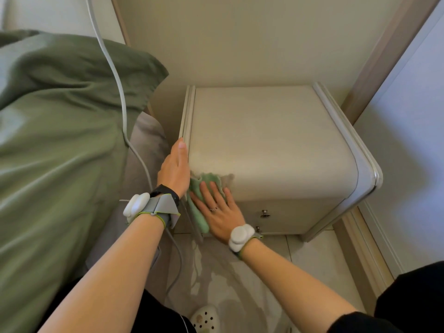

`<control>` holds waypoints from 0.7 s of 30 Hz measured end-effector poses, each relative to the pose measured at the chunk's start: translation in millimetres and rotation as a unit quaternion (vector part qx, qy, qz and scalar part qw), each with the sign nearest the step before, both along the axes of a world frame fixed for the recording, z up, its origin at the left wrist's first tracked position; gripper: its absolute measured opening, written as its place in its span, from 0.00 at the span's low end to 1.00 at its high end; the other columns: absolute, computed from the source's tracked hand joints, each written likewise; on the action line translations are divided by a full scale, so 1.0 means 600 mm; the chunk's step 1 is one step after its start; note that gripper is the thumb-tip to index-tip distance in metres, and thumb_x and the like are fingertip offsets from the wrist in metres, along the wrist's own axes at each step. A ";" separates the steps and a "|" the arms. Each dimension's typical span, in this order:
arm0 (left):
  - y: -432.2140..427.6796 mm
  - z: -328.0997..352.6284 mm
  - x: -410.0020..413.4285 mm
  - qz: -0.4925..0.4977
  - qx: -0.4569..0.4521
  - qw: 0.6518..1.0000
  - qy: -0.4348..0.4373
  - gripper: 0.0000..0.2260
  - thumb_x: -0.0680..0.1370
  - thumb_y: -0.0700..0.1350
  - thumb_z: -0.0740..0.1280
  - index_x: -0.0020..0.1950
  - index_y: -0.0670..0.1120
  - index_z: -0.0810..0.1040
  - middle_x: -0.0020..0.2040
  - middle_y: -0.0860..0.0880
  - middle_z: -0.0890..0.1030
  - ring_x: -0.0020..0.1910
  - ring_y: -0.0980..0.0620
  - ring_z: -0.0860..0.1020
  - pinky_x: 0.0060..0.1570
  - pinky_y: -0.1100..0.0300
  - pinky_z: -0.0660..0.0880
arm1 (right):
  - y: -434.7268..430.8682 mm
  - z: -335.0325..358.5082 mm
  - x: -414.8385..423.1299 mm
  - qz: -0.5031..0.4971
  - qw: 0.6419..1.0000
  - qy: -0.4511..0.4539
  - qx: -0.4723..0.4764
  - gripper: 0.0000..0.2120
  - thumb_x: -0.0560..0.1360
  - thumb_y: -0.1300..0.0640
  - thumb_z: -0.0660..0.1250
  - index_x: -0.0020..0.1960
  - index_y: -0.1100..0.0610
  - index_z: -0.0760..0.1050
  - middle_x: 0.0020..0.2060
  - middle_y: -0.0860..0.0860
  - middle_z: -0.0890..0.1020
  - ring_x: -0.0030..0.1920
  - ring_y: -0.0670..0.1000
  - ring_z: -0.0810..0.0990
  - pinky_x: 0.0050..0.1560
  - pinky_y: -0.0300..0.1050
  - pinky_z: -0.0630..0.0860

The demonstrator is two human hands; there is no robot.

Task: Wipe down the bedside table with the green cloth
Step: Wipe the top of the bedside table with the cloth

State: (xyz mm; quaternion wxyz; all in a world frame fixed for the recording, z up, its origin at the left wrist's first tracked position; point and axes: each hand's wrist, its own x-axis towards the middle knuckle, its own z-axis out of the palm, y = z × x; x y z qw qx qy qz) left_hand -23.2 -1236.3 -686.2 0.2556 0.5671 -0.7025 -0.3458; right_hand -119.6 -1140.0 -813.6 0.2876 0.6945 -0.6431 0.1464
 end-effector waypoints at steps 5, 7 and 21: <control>-0.003 0.000 -0.006 0.007 -0.009 1.000 -0.012 0.24 0.82 0.58 0.41 0.76 0.54 0.57 0.72 0.46 0.69 0.71 0.43 0.66 0.67 0.50 0.61 | 0.068 -0.023 -0.142 0.014 0.997 0.078 0.001 0.20 0.80 0.59 0.48 0.71 0.50 0.63 0.70 0.51 0.64 0.73 0.55 0.55 0.75 0.54 0.46; -0.003 0.001 -0.007 0.007 -0.016 1.000 -0.015 0.24 0.82 0.58 0.41 0.76 0.53 0.58 0.72 0.46 0.69 0.71 0.44 0.66 0.67 0.50 0.61 | 0.061 -0.026 -0.118 -0.021 0.998 0.051 -0.007 0.21 0.80 0.58 0.48 0.72 0.51 0.60 0.72 0.55 0.60 0.72 0.57 0.55 0.74 0.58 0.45; 0.004 0.003 -0.010 0.014 -0.017 1.000 -0.018 0.25 0.82 0.58 0.41 0.76 0.53 0.58 0.72 0.45 0.69 0.71 0.41 0.66 0.68 0.49 0.61 | 0.121 -0.006 -0.221 -0.127 0.990 0.048 -0.032 0.31 0.73 0.50 0.62 0.72 0.55 0.56 0.71 0.62 0.57 0.76 0.64 0.48 0.72 0.64 0.46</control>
